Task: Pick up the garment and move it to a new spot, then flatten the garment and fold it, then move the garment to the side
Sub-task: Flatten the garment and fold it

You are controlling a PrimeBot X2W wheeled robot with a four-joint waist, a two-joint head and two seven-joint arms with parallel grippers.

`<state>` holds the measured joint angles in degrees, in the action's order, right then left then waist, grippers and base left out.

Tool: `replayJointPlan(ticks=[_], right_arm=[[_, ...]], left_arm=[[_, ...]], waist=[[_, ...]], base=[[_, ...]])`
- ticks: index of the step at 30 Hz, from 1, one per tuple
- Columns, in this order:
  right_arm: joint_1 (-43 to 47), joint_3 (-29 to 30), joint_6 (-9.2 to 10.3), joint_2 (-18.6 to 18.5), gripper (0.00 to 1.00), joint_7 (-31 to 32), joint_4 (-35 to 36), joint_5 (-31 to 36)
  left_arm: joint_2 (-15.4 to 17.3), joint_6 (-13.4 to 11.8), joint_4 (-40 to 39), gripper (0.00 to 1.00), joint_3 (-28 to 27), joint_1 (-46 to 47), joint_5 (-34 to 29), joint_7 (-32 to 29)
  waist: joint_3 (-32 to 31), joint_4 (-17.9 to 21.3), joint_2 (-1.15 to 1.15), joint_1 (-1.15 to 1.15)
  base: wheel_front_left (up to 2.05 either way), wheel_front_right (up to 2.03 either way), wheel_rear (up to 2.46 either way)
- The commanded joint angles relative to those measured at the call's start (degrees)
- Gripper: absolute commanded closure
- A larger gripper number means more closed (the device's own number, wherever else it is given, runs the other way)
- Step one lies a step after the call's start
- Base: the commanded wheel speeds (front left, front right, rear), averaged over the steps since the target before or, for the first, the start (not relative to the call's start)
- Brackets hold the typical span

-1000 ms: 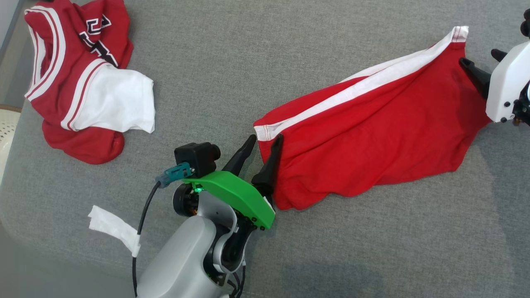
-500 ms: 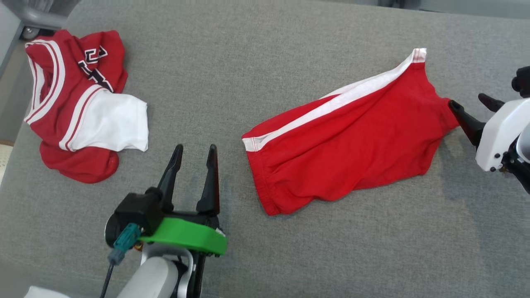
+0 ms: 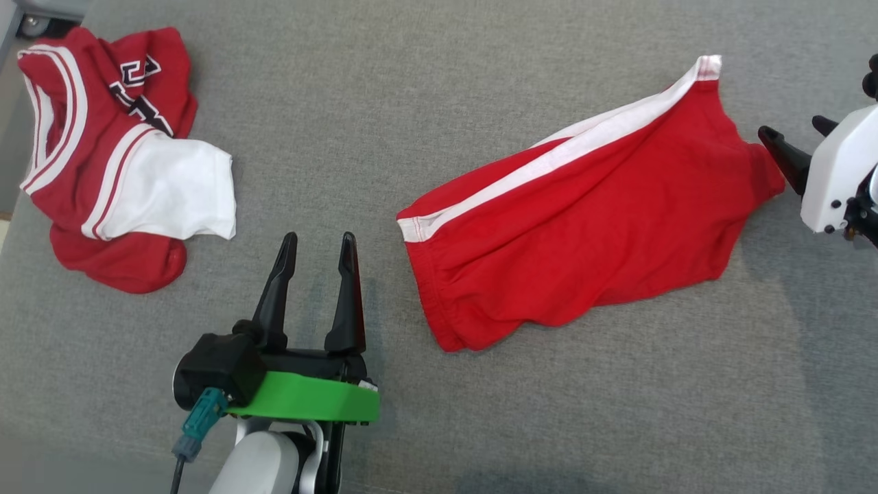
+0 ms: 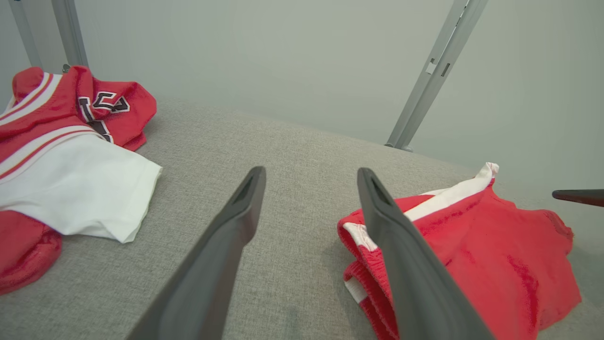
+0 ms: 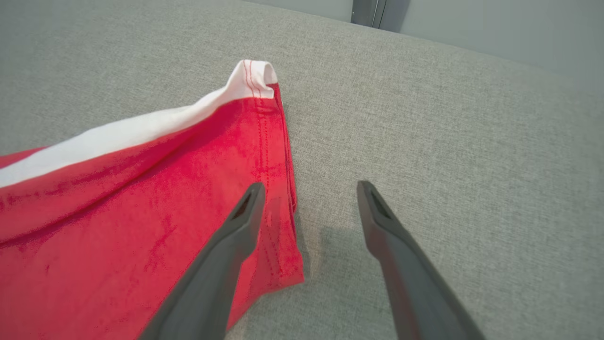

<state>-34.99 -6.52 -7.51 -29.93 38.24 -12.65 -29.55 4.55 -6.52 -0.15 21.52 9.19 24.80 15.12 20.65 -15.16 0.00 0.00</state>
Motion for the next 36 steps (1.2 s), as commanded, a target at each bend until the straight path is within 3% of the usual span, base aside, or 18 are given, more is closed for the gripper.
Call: replayJointPlan(ticks=[1,8,12,13,14,19,27,36], right_arm=[[-1.4,0.5,0.04,0.7,0.0,0.6,-1.0,1.2],[-2.6,2.7,0.04,4.0,0.0,2.6,-6.4,4.7],[-0.9,3.0,0.02,5.6,0.0,3.3,-8.4,4.9],[-0.3,2.6,0.01,5.8,0.61,3.8,-8.4,4.2],[0.2,2.3,0.01,6.1,1.0,4.1,-8.4,3.2],[3.5,1.6,0.03,6.3,1.0,4.6,-6.8,-1.5],[7.0,6.2,0.05,7.1,1.0,3.8,-1.8,-9.0],[13.4,17.1,0.03,9.8,1.0,3.8,-2.4,-9.3]], left_arm=[[-0.5,0.6,0.3,0.0,-0.7,1.1,-0.6,0.0],[-1.6,2.9,2.2,0.0,-1.9,1.0,-1.5,0.0],[-1.6,2.4,2.3,0.0,-2.2,0.5,-0.6,0.0],[-1.6,2.4,2.3,0.0,-2.3,0.2,-0.5,0.0],[-1.6,2.5,2.4,0.0,-2.3,0.0,-0.5,0.0],[-1.6,3.0,3.5,0.0,-3.0,-2.2,-1.3,0.0],[-1.6,4.4,5.3,0.0,-4.1,-6.2,-3.2,0.0],[-1.6,6.3,6.2,0.0,-5.2,-7.7,-5.4,0.0]], waist=[[4.4,-3.9,0.0,0.0],[5.0,-5.6,0.0,0.0],[4.2,-5.1,0.0,0.0],[3.8,-4.7,0.0,0.0],[3.4,-4.2,0.0,0.0],[-0.2,-0.1,0.0,0.0],[-6.2,7.2,0.0,0.0],[-7.0,8.5,0.0,0.0]], base=[[0.0,0.0,0.0],[0.0,0.0,0.0],[0.0,0.0,0.0],[0.0,0.0,0.0],[0.0,0.0,0.0],[0.0,0.0,0.0],[0.0,0.0,0.0],[0.0,0.0,0.0]])
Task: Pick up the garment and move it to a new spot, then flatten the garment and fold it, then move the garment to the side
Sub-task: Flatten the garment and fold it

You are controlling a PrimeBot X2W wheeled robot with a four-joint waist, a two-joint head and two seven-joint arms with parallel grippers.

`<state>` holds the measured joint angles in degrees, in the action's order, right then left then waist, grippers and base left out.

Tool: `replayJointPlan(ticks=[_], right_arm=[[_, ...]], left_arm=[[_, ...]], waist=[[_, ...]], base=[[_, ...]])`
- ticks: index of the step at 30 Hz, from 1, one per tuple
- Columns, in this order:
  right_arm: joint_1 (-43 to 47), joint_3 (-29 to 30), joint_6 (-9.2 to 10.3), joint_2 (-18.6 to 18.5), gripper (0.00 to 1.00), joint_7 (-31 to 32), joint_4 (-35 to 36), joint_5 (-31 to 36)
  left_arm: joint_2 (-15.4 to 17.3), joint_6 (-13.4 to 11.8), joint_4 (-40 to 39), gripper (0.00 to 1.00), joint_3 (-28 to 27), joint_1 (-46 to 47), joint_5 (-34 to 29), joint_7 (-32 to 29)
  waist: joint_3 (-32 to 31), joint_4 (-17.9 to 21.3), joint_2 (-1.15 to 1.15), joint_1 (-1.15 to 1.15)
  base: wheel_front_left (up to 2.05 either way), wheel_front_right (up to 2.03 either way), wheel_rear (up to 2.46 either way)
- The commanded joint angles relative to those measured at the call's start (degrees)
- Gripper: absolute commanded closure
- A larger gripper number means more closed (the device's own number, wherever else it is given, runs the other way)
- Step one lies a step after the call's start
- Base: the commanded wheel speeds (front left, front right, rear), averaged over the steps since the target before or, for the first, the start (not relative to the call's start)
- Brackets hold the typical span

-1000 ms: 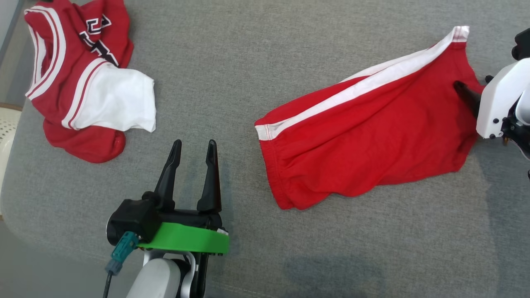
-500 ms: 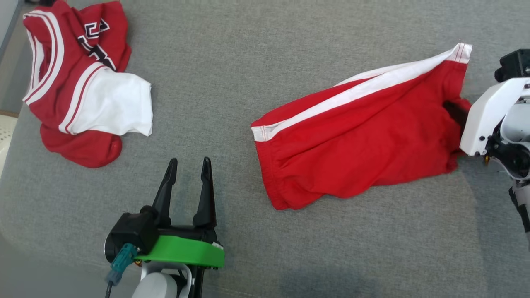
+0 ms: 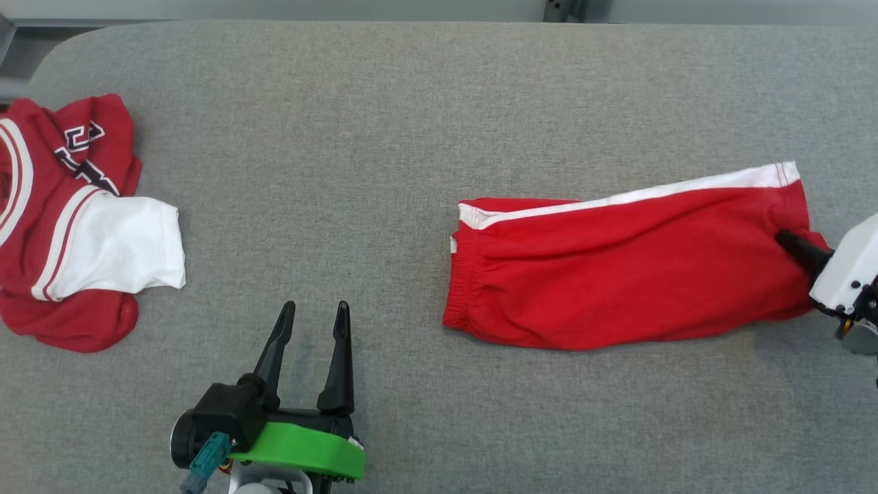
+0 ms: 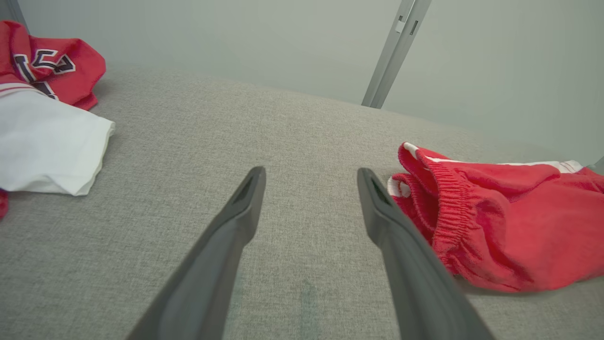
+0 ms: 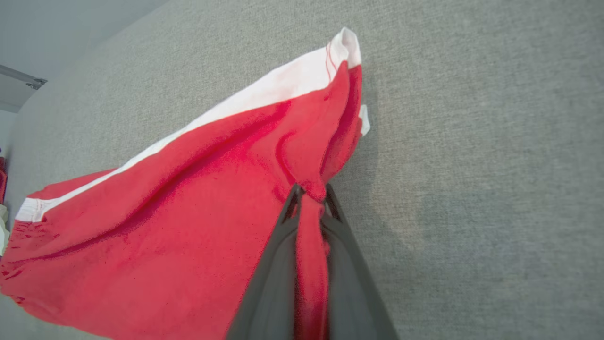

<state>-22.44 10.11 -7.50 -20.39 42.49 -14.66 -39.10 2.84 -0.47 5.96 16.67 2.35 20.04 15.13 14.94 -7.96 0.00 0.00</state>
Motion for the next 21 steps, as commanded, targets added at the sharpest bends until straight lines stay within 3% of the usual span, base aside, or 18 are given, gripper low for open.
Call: replayJointPlan(ticks=[1,6,13,18,21], right_arm=[[1.2,1.7,0.02,0.7,1.0,-1.1,-1.0,0.9],[1.1,7.4,0.02,2.6,1.0,-6.0,-5.3,3.8],[-0.3,14.4,0.02,1.2,1.0,-9.7,-6.9,6.2],[1.0,12.4,0.02,0.7,1.0,-7.8,0.2,3.9],[2.5,7.2,0.02,1.4,1.0,-6.2,6.3,2.0]], left_arm=[[0.1,0.4,0.3,0.0,-0.5,-1.1,-0.8,0.0],[0.1,0.9,0.2,0.0,-1.2,-1.3,-1.1,0.0],[0.1,0.5,-0.5,0.0,-1.6,-2.2,-0.4,0.0],[0.1,-0.1,-0.9,0.0,-1.0,-2.9,0.6,0.0],[0.1,-0.5,-1.1,0.0,-0.7,-3.1,1.3,0.0]], waist=[[-1.1,1.1,0.0,0.0],[-0.2,0.0,0.0,0.0],[-0.3,-0.9,0.0,0.0],[-1.4,-0.4,0.0,0.0],[-2.4,0.1,0.0,0.0]], base=[[0.0,0.0,0.0],[0.0,0.0,0.0],[0.0,0.0,0.0],[0.0,0.0,0.0],[0.0,0.0,0.0]])
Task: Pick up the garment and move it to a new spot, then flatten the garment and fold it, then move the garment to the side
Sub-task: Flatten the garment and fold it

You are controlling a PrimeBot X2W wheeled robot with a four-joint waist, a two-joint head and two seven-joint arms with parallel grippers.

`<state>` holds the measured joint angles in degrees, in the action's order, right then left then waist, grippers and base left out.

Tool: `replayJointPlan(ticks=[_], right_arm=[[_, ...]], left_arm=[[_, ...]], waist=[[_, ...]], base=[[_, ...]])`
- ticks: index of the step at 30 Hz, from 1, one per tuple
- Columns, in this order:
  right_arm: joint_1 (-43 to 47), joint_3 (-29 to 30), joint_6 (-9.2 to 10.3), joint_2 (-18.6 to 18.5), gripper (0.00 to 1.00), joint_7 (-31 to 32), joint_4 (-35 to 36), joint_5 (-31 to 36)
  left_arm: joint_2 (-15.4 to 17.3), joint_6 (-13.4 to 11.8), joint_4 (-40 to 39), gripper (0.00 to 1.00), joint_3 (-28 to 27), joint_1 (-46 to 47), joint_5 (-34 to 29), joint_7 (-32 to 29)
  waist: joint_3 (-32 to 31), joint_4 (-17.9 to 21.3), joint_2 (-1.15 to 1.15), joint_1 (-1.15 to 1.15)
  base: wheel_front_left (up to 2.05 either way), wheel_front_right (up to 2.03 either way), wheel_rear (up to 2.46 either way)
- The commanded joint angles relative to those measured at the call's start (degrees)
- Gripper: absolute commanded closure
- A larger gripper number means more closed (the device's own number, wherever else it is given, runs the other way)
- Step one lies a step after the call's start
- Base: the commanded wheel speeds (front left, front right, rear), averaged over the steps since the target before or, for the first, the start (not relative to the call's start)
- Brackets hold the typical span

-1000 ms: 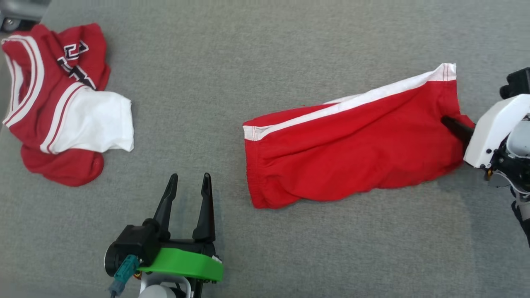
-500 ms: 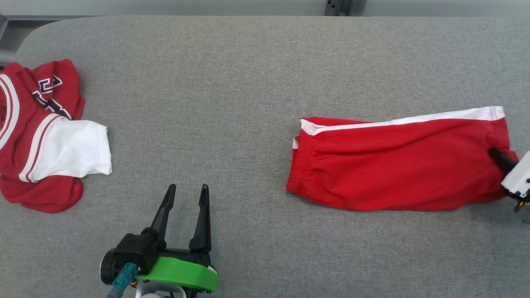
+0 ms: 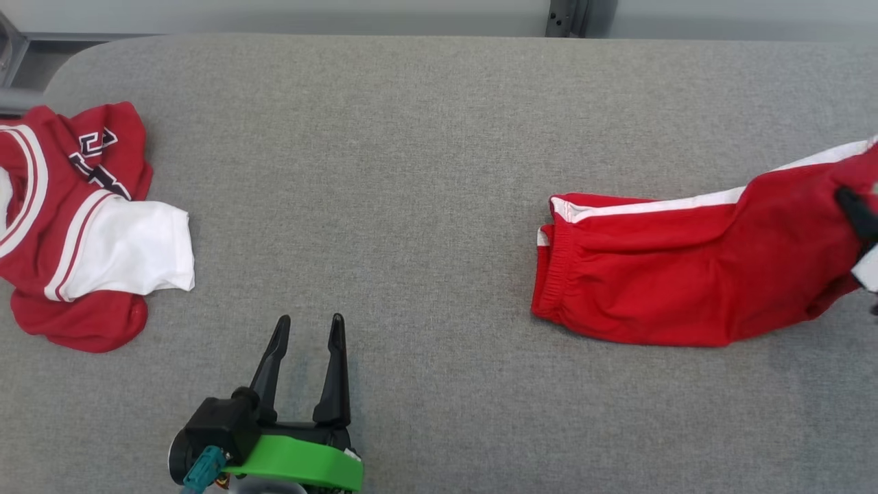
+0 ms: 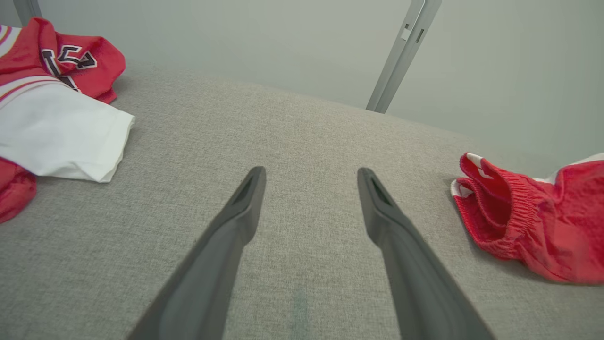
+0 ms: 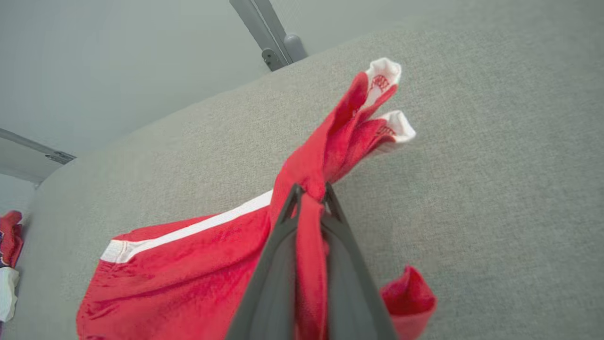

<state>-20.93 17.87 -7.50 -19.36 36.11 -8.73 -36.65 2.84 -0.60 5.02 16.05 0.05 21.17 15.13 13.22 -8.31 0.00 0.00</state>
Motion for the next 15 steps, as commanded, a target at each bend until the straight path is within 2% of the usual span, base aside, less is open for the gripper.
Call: replayJointPlan(ticks=[1,5,8,15], right_arm=[[1.5,-2.6,0.02,0.7,1.0,0.7,2.4,-0.7],[3.7,-11.0,0.02,3.7,1.0,2.8,8.5,-1.7],[4.5,-16.4,0.02,6.6,1.0,3.0,10.3,-0.8],[2.1,-22.5,0.02,13.4,1.0,-1.6,3.7,3.9]], left_arm=[[0.1,-0.5,-0.2,0.0,0.1,-0.8,0.5,0.0],[0.1,-0.9,-0.4,0.0,0.9,-0.7,1.5,0.0],[0.1,-1.3,-0.3,0.0,1.3,-0.4,1.9,0.0],[0.1,-1.2,0.3,0.0,1.9,-0.1,2.4,0.0]], waist=[[-1.0,0.7,0.0,0.0],[-2.1,0.9,0.0,0.0],[-2.4,0.9,0.0,0.0],[-2.2,-0.2,0.0,0.0]], base=[[0.0,0.0,0.0],[0.0,0.0,0.0],[0.0,0.0,0.0],[0.0,0.0,0.0]])
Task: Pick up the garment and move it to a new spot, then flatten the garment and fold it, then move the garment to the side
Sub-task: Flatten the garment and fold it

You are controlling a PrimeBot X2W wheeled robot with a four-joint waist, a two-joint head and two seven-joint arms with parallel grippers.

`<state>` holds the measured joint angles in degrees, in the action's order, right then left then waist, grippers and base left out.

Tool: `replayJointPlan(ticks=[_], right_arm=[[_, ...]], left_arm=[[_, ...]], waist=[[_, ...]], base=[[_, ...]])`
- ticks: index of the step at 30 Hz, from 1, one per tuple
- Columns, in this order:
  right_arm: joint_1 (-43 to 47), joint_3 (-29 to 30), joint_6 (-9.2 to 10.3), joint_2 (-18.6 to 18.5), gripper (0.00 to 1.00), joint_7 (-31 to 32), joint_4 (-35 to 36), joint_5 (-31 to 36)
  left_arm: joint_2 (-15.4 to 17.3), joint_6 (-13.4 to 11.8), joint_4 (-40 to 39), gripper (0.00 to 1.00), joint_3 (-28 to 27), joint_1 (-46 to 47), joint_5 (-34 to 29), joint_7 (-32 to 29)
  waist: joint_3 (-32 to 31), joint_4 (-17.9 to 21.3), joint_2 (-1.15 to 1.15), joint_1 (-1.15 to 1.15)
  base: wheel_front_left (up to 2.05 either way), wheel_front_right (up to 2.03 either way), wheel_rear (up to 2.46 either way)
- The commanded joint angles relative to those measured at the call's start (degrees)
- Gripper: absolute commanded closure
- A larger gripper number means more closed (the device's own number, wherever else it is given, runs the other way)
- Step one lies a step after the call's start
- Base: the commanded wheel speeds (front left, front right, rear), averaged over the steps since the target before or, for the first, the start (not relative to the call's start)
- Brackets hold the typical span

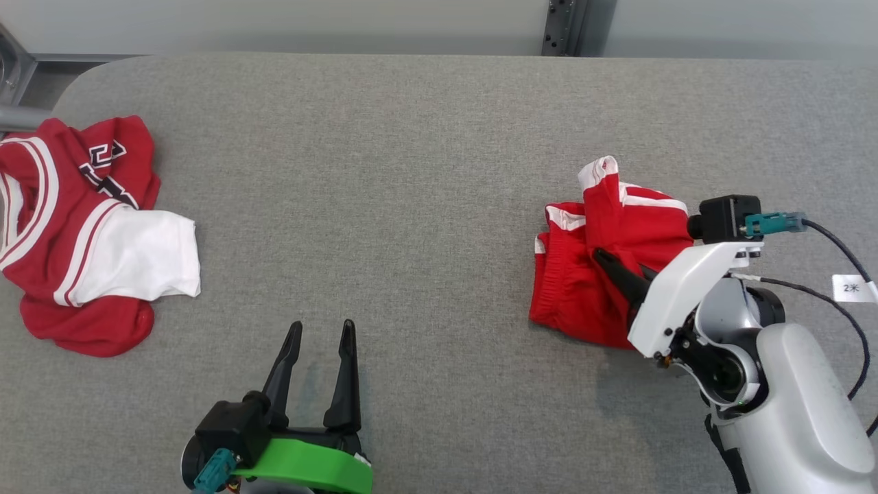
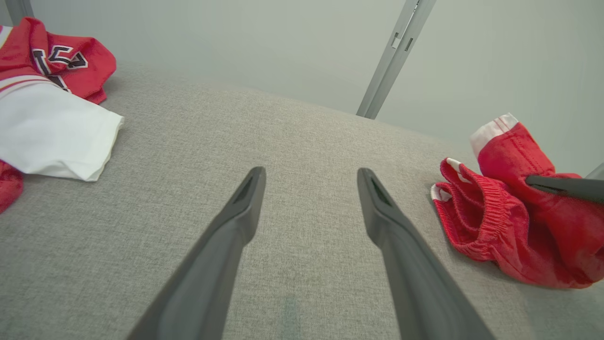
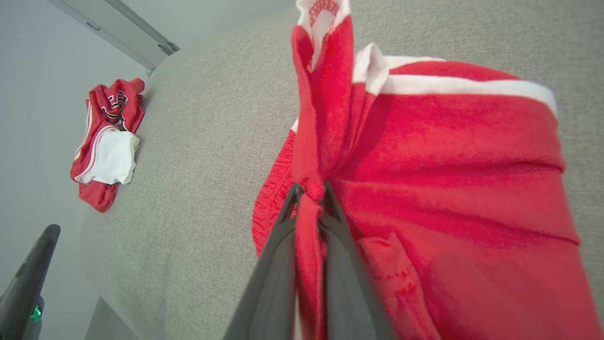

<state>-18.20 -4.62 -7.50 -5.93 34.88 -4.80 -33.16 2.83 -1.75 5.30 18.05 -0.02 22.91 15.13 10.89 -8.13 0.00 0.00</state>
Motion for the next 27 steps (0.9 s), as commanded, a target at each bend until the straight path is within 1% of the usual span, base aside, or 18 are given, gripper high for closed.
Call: replayJointPlan(ticks=[1,5,10,11,12,13,16,19,23,27], right_arm=[[-1.0,-0.2,0.02,0.6,1.0,-1.4,-1.6,1.1],[-2.7,0.0,0.02,2.3,1.0,-5.5,-7.4,3.1],[-3.9,-1.3,0.02,2.9,1.0,-8.6,-13.0,3.8],[-4.1,-1.7,0.02,2.9,0.85,-9.2,-14.0,3.6],[-4.4,-2.2,0.02,3.0,0.41,-10.1,-14.6,2.9],[-4.7,-2.8,0.02,3.0,0.0,-11.3,-15.2,2.6],[-4.5,-4.4,0.02,2.9,0.0,-15.4,-15.7,1.8],[-3.0,-6.0,0.02,2.6,0.0,-20.0,-14.0,4.1],[1.0,-6.8,0.03,-1.7,0.0,-28.4,-10.0,8.5],[6.9,-4.4,0.02,-5.4,0.0,-35.1,-8.0,10.7]], left_arm=[[0.2,-0.1,0.1,0.0,-0.1,0.2,0.6,0.0],[0.2,0.0,0.6,0.0,0.0,0.4,0.6,0.0],[0.2,-0.1,1.3,0.0,0.2,0.0,0.8,0.0],[0.2,-0.1,1.4,0.0,0.3,-0.1,0.8,0.0],[0.2,-0.2,1.5,0.0,0.3,-0.2,0.9,0.0],[0.2,-0.3,1.6,0.0,0.3,-0.4,0.7,0.0],[0.2,-0.3,1.7,0.0,0.0,-1.1,0.3,0.0],[0.2,-0.3,1.8,0.0,-0.6,-2.0,0.0,0.0],[0.2,-0.2,1.6,0.0,-1.6,-3.5,-0.3,0.0],[0.2,0.2,1.9,0.0,-3.3,-5.7,-1.2,0.0]], waist=[[0.2,-0.7,0.0,0.0],[0.1,-1.8,0.0,0.0],[-0.5,-2.6,0.0,0.0],[-0.6,-2.7,0.0,0.0],[-0.8,-2.8,0.0,0.0],[-1.0,-2.8,0.0,0.0],[-2.1,-2.5,0.0,0.0],[-3.4,-2.0,0.0,0.0],[-5.7,-1.0,0.0,0.0],[-8.6,0.3,0.0,0.0]], base=[[0.0,0.0,0.0],[0.0,0.0,0.0],[0.0,0.0,0.0],[0.0,0.0,0.0],[0.0,0.0,0.0],[0.0,0.0,0.0],[0.0,0.0,0.0],[0.0,0.0,0.0],[0.0,0.0,0.0],[0.0,0.0,0.0]])
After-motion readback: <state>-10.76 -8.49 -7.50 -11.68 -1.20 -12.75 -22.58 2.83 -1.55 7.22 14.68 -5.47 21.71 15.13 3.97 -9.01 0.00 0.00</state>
